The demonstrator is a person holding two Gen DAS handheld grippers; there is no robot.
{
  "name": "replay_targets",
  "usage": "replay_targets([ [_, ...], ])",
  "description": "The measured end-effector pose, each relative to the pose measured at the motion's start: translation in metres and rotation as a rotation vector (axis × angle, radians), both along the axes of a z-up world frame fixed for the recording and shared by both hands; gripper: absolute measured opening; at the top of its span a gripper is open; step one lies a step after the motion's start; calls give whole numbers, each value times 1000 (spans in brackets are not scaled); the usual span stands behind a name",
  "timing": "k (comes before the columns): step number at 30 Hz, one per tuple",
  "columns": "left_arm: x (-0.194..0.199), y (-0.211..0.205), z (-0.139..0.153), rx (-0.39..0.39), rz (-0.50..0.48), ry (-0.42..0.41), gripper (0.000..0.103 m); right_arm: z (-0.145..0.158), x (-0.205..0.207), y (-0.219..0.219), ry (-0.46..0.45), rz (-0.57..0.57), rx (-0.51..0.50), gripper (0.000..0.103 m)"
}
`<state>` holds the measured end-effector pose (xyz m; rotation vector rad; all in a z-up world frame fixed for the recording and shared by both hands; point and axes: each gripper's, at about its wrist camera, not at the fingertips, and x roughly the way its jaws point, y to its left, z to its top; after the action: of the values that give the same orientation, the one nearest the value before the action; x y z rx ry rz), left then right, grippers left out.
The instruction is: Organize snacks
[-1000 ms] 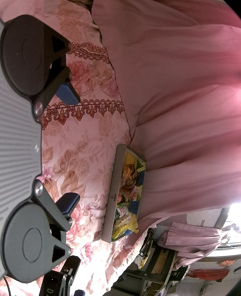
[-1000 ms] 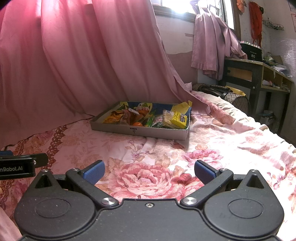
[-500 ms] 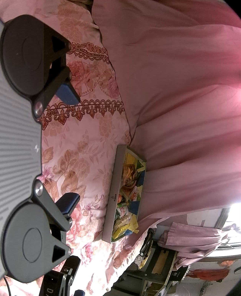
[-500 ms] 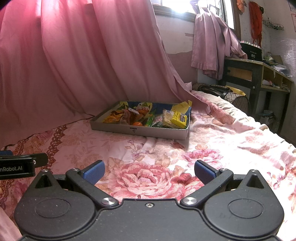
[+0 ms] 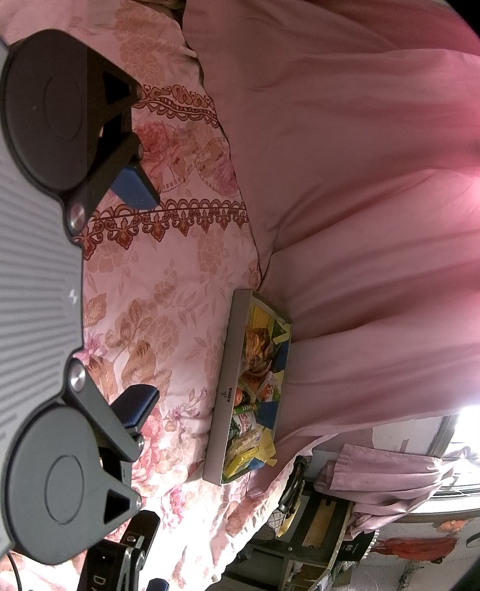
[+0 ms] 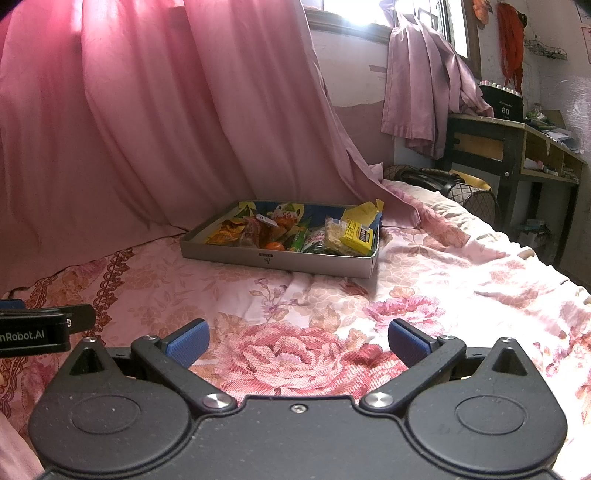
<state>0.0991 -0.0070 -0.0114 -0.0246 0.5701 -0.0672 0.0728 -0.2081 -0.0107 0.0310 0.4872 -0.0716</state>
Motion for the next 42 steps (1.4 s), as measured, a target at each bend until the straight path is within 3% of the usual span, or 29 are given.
replay_targets([
  [42,1,2,1,0,-4,25,103,0,1,1,4,-1,0,102],
])
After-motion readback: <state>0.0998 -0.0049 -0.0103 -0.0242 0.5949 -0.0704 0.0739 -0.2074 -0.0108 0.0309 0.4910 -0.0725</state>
